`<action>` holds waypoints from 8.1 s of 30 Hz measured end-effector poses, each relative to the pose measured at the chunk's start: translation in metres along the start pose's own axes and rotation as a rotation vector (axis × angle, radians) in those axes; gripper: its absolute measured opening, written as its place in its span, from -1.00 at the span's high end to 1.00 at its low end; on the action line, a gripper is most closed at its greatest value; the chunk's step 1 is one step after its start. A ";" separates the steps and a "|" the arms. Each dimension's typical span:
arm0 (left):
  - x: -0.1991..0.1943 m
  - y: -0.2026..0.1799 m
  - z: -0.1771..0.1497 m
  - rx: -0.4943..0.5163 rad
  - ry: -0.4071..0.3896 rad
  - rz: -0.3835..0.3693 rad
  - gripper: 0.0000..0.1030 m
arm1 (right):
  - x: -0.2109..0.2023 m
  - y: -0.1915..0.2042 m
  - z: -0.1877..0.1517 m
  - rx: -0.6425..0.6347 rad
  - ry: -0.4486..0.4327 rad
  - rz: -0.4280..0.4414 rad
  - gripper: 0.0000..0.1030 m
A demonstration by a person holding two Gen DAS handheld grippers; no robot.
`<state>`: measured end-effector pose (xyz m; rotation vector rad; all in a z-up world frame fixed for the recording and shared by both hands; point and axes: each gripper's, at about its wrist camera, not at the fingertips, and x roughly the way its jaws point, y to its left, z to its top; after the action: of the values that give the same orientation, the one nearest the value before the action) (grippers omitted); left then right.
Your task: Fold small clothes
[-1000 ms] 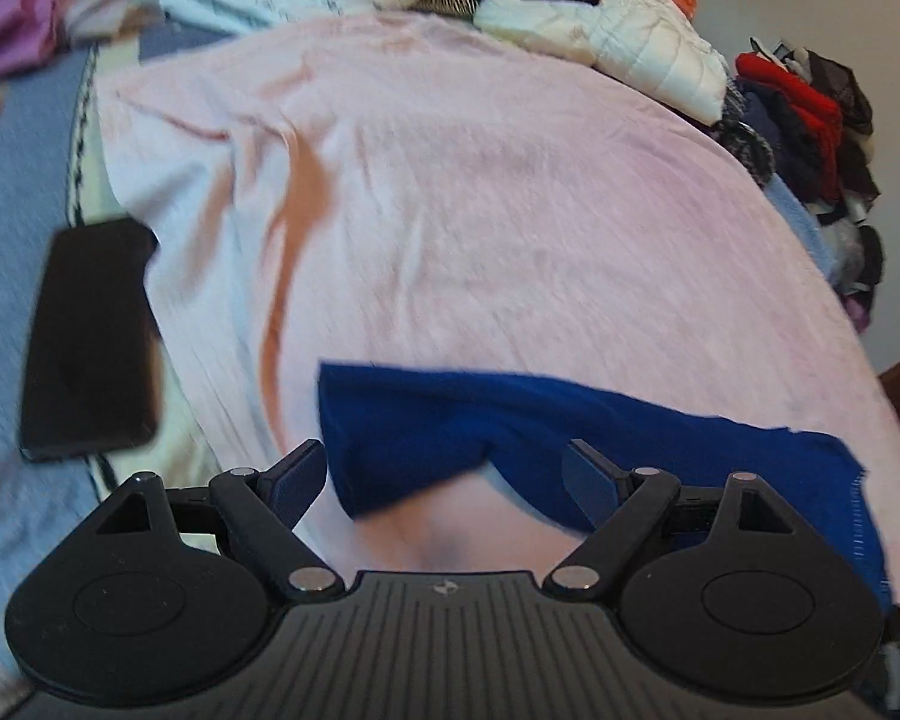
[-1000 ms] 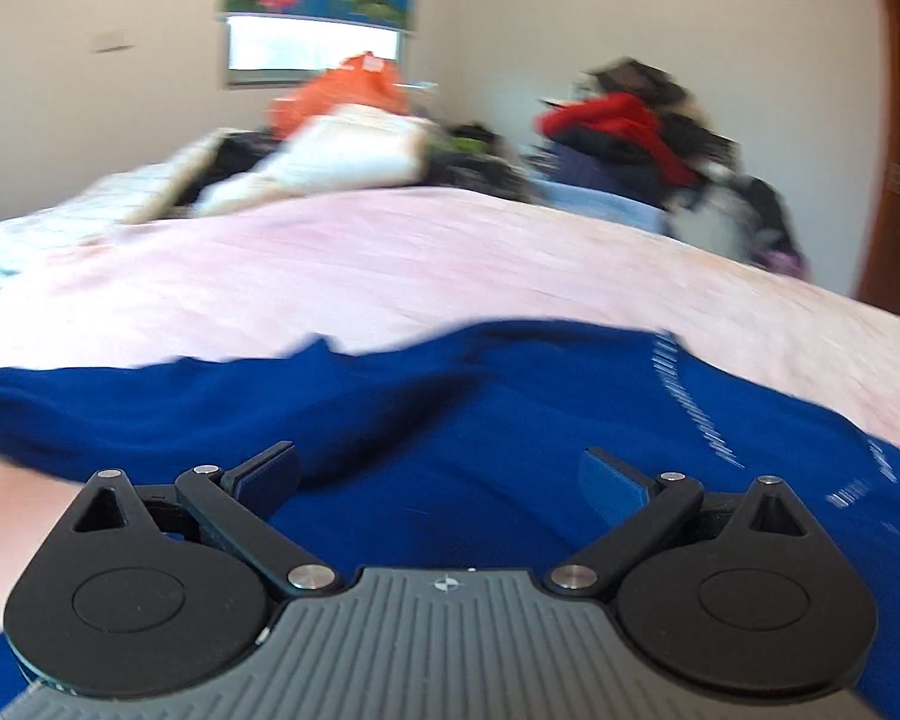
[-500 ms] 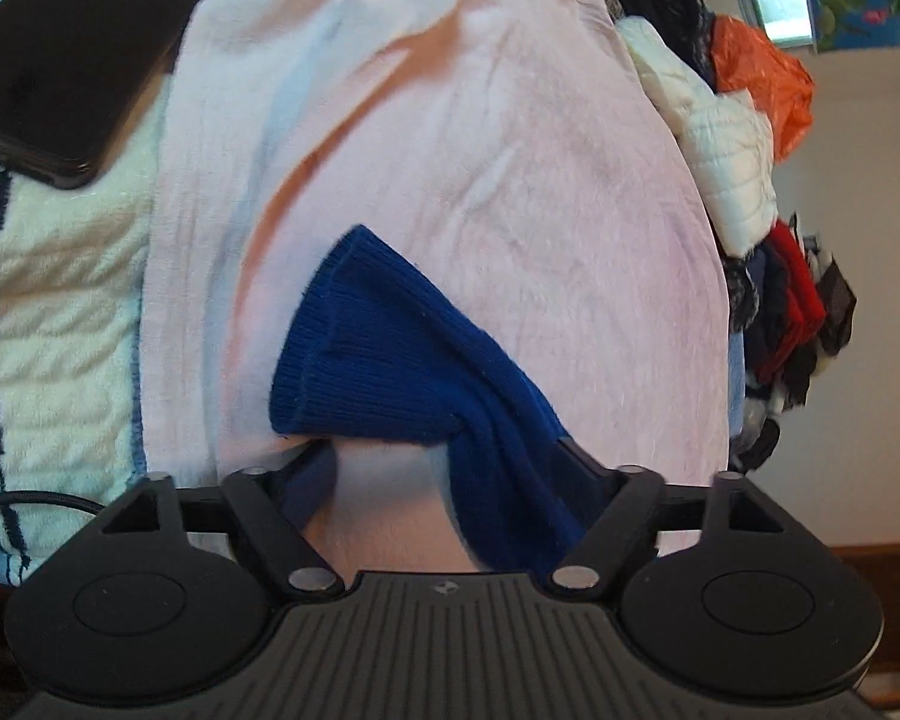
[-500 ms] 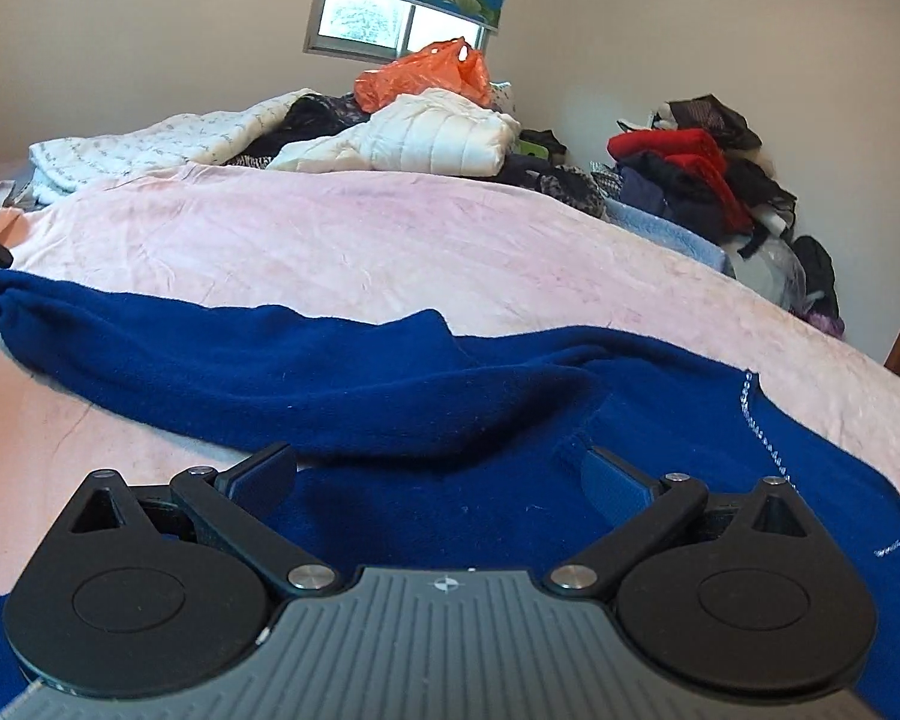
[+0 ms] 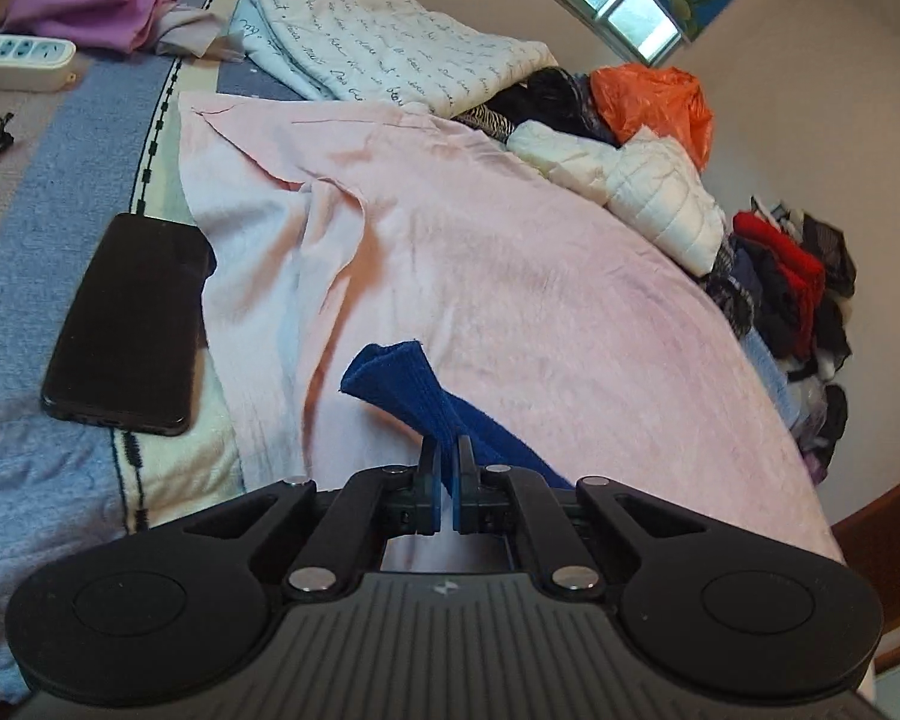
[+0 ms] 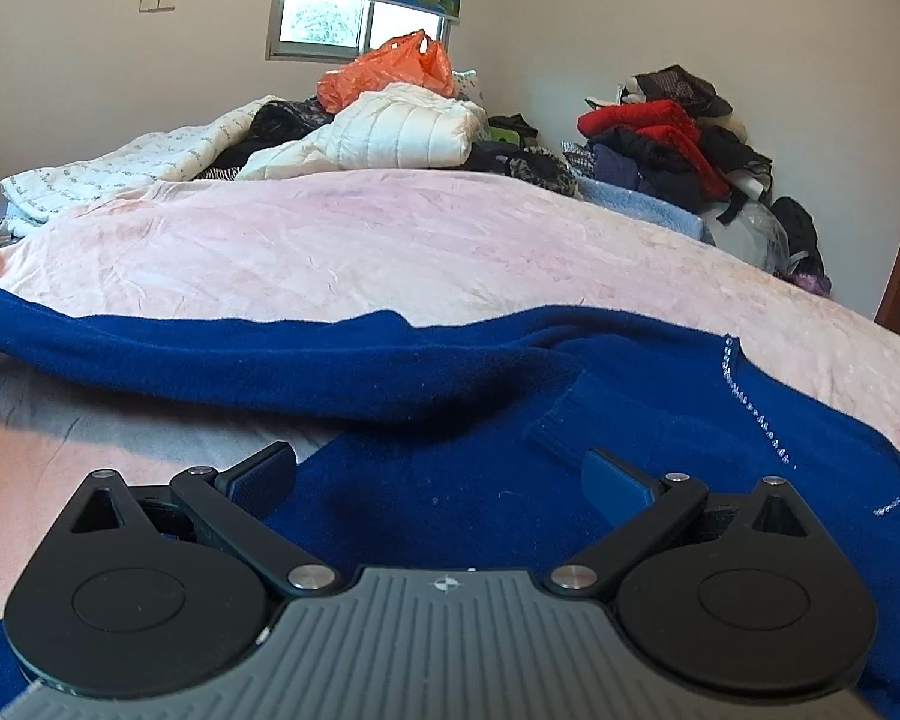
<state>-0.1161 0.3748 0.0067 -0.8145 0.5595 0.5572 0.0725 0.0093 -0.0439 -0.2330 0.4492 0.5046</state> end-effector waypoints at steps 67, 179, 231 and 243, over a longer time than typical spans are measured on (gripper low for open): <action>0.015 -0.010 0.041 0.174 -0.132 0.233 -0.47 | -0.027 0.233 0.004 -0.974 -0.154 0.307 -0.25; 0.110 -0.319 -0.170 0.917 -0.089 0.001 -0.65 | -0.126 -0.276 0.147 0.707 -0.281 0.021 0.82; 0.081 -0.302 -0.211 1.010 0.127 -0.248 -0.65 | -0.100 -0.358 -0.113 1.044 -0.004 -0.358 0.76; 0.080 -0.301 -0.215 1.010 0.124 -0.241 -0.65 | -0.130 -0.343 -0.109 0.882 -0.040 -0.666 0.30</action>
<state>0.0847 0.0548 -0.0126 0.0546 0.7420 -0.0387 0.1082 -0.3717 -0.0425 0.4724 0.4849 -0.3610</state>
